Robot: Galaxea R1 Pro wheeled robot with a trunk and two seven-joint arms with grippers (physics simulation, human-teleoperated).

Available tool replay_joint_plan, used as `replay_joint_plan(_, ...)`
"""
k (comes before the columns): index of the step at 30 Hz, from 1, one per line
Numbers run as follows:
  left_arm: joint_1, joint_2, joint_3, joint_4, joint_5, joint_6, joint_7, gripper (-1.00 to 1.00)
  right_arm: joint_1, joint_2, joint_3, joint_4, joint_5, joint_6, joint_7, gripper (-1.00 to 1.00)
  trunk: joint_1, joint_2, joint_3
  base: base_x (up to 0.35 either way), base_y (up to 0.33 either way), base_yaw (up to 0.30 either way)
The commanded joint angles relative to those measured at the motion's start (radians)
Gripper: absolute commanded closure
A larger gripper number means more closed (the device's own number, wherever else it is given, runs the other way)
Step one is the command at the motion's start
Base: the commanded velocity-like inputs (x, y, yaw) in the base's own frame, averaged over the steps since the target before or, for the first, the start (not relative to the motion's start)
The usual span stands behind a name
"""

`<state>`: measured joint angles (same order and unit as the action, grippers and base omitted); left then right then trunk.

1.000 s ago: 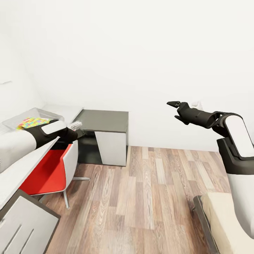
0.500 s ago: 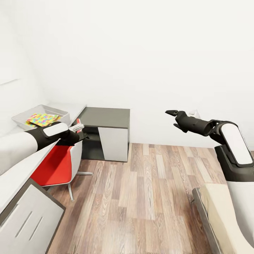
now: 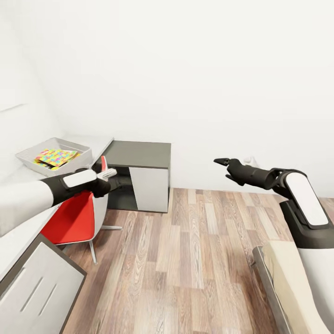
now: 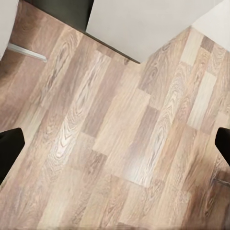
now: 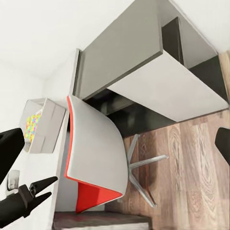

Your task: Put all the toys in the child's room - the three board games (two on the bed and one on the table), the two jigsaw puzzles on the table, and the tennis ball on the table - inside the toy box on the table in the child's room.

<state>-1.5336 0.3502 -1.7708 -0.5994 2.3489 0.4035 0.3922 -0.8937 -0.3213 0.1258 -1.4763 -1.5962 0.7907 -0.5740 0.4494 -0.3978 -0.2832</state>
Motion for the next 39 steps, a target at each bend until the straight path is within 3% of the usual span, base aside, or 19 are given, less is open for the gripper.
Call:
replay_joint_plan(1, 0.006, 0.0, -0.018, -0.008, 0.007, -0.01, 0.004, -1.0, 0.0, -0.001, 0.001, -0.001, -0.007, 0.012, -0.01, -1.0, 0.001, -0.002, -0.002, -0.002, 0.001, 0.0)
replay_joint_plan(6, 0.068, 0.0, -0.083, -0.023, 0.007, -0.067, 0.004, -1.0, 0.007, -0.001, 0.001, 0.0, 0.018, 0.045, -0.01, -1.0, 0.001, -0.002, -0.002, -0.001, 0.0, 0.0)
replay_joint_plan(11, 0.154, 0.002, -0.111, -0.025, 0.007, -0.142, 0.004, -1.0, 0.023, -0.001, 0.001, 0.0, 0.041, 0.057, -0.01, -1.0, 0.001, -0.002, -0.002, 0.0, 0.0, 0.0)
replay_joint_plan(16, 0.227, 0.002, -0.12, -0.026, 0.007, -0.177, 0.004, -1.0, 0.042, -0.001, 0.001, 0.0, 0.048, 0.06, -0.009, -1.0, 0.001, -0.002, -0.002, 0.0, 0.0, 0.0)
replay_joint_plan(23, 0.398, 0.003, -0.124, -0.024, 0.007, -0.243, 0.002, -1.0, 0.078, -0.001, 0.0, 0.009, 0.053, 0.062, -0.008, -1.0, 0.001, -0.002, -0.002, 0.0, 0.0, 0.0)
replay_joint_plan(24, 0.398, 0.003, -0.124, -0.024, 0.007, -0.243, 0.002, -1.0, 0.078, -0.001, 0.0, 0.009, 0.053, 0.062, -0.008, -1.0, 0.001, -0.002, -0.002, 0.0, 0.0, 0.0)
replay_joint_plan(26, 0.471, 0.003, -0.125, -0.023, 0.007, -0.274, 0.002, -1.0, 0.095, -0.001, 0.001, 0.013, 0.054, 0.062, -0.007, -1.0, 0.001, -0.002, -0.002, 0.0, 0.0, 0.0)
replay_joint_plan(29, 0.517, 0.004, -0.126, -0.018, 0.007, -0.29, 0.002, -1.0, 0.107, 0.0, 0.001, 0.015, 0.054, 0.062, -0.007, -1.0, 0.001, -0.002, -0.002, 0.0, 0.0, 0.0)
replay_joint_plan(39, 0.734, 0.004, -0.128, 0.098, 0.006, -0.32, -0.019, -1.0, 0.168, 0.002, 0.021, 0.022, 0.054, 0.061, -0.004, -1.0, 0.001, -0.002, -0.002, 0.0, 0.0, 0.0)
